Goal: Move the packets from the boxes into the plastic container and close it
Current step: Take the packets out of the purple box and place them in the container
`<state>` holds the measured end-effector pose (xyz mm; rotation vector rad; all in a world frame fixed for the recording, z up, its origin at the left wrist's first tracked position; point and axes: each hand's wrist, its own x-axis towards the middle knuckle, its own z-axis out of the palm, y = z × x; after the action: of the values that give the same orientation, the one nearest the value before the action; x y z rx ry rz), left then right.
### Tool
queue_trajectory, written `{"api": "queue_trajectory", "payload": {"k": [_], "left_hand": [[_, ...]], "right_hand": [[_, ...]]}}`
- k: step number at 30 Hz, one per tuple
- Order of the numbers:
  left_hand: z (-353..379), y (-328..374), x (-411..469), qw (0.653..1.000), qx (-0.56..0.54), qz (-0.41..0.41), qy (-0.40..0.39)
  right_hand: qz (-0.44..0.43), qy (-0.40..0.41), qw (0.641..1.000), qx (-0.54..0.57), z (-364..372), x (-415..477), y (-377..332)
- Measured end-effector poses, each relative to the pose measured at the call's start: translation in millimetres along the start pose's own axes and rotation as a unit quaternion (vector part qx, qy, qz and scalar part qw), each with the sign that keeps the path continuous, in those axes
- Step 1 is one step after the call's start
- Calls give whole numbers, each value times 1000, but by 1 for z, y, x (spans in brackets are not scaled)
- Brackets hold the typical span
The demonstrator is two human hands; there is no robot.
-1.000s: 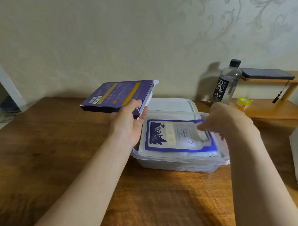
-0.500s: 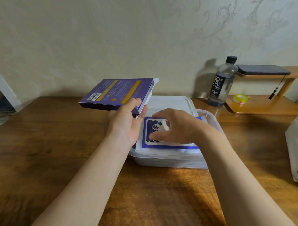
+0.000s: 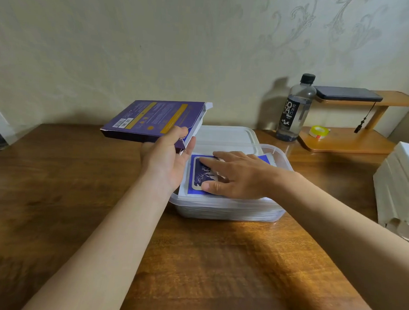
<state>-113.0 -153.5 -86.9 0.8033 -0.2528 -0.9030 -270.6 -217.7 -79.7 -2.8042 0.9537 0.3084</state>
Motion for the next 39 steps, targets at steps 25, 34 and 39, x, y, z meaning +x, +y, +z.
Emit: {"api": "queue_trajectory", "payload": {"k": [25, 34, 39], "left_hand": [[-3, -3, 4, 1000, 8, 8, -8], [-2, -3, 3, 1000, 1, 13, -7], [-3, -3, 3, 1000, 6, 15, -6]], "right_hand": [[-58, -7, 997, -47, 16, 16, 15], [-52, -15, 997, -52, 14, 15, 12], [-53, -8, 998, -44, 11, 12, 11]]}}
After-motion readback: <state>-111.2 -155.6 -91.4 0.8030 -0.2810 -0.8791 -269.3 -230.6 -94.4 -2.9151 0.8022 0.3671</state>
